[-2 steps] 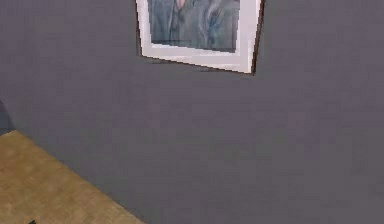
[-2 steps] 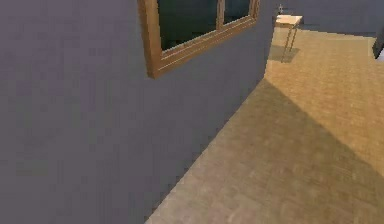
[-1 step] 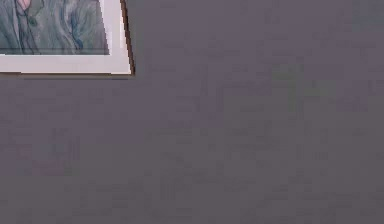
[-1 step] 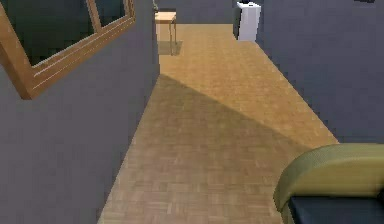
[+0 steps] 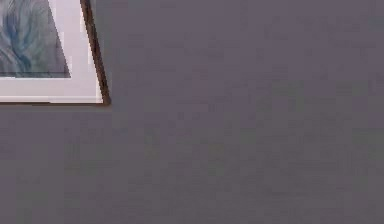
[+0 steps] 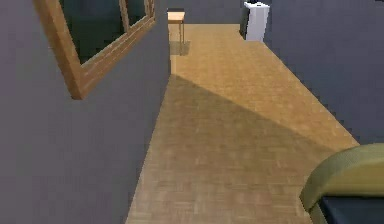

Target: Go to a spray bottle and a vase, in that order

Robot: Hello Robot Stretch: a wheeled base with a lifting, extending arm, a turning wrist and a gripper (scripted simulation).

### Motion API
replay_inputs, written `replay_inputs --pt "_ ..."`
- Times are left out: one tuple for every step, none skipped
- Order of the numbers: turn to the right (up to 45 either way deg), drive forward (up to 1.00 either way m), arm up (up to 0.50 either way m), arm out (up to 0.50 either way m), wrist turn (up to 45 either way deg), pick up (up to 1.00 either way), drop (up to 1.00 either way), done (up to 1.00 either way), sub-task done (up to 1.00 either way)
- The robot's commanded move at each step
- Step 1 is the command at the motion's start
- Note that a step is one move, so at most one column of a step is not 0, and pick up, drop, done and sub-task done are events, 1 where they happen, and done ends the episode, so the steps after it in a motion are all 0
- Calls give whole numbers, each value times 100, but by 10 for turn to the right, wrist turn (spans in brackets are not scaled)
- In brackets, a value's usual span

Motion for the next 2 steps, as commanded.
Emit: replay_inputs --pt "-450 0 0 0 0 0 0 0 0" --pt "-450 0 0 0 0 0 0 0 0"
